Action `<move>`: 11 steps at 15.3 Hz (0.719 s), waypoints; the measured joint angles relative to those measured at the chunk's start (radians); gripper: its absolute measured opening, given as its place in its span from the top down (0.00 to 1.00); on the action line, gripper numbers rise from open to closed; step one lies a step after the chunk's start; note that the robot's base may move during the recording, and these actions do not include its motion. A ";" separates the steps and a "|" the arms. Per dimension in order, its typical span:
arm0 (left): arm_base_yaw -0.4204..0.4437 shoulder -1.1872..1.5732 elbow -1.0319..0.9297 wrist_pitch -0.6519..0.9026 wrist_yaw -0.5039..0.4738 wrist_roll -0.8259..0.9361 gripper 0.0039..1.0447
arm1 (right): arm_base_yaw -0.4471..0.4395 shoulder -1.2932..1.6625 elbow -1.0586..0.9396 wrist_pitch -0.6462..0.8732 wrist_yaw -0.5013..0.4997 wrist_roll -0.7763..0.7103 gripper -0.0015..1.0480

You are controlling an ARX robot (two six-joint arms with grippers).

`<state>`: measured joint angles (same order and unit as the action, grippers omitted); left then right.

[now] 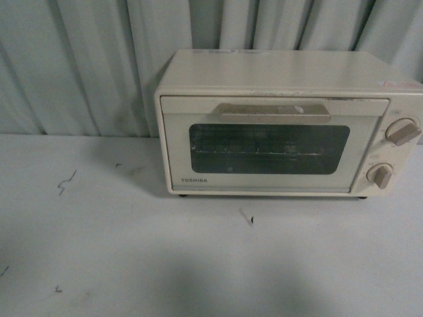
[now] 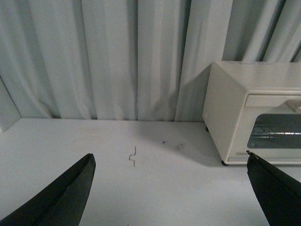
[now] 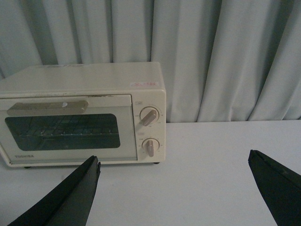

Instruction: Open oven

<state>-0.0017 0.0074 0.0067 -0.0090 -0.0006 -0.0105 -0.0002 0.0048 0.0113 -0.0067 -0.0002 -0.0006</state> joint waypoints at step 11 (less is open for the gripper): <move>-0.341 1.004 0.253 0.230 -0.202 -1.209 0.06 | 0.000 -0.001 0.000 0.003 0.000 0.000 0.06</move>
<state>-0.3424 1.0115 0.2600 0.2207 -0.2024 -1.2190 -0.0002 0.0040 0.0113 -0.0036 -0.0002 -0.0006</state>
